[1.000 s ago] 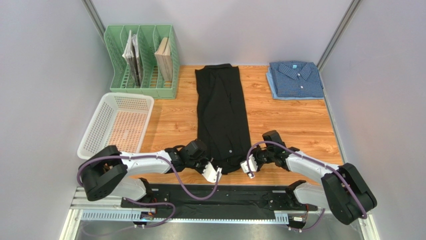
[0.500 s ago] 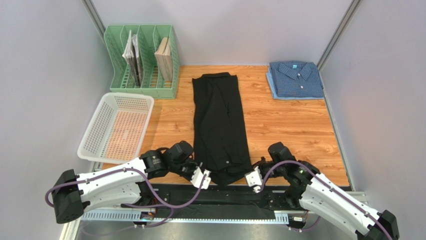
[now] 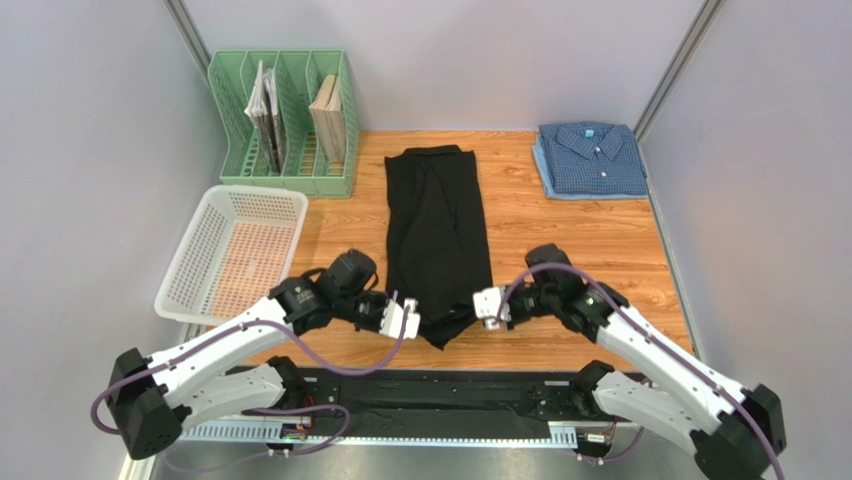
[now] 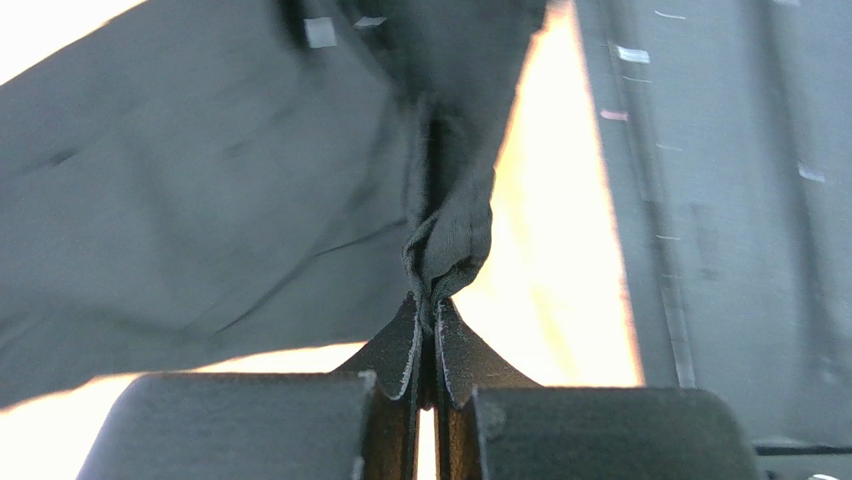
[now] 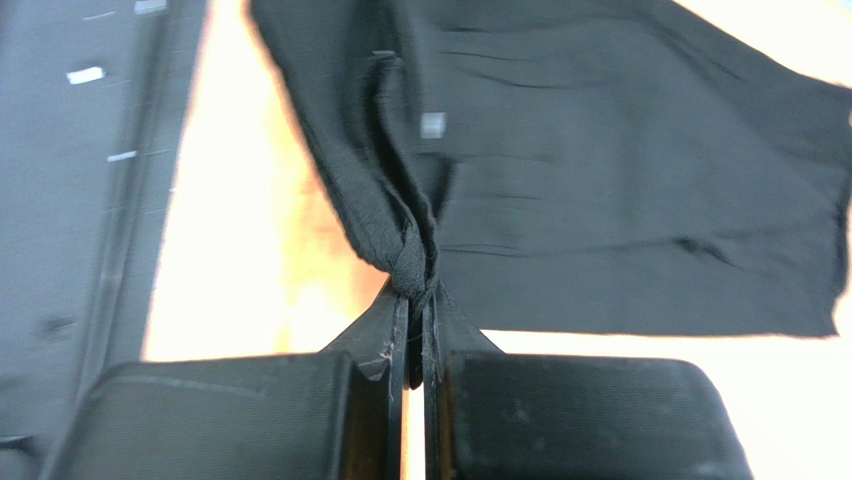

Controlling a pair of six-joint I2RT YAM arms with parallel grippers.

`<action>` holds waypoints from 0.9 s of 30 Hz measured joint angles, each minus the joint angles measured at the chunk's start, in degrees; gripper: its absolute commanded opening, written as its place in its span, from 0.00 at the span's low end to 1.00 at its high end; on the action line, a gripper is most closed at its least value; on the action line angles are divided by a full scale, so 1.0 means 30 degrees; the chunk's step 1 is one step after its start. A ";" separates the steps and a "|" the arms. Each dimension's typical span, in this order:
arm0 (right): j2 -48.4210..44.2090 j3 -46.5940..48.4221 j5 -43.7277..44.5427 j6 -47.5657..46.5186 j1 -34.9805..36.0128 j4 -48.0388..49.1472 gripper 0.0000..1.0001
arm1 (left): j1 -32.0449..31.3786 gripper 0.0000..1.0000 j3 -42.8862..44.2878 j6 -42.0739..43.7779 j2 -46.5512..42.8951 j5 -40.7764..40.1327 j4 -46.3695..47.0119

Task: Fold and stack the long sleeve shirts
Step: Fold the shirt

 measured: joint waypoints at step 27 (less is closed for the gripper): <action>2.1369 1.5023 0.0291 0.0124 -0.6543 0.2135 0.66 | 0.9428 0.31 1.5977 -0.0772 2.0167 -0.0692 -0.0335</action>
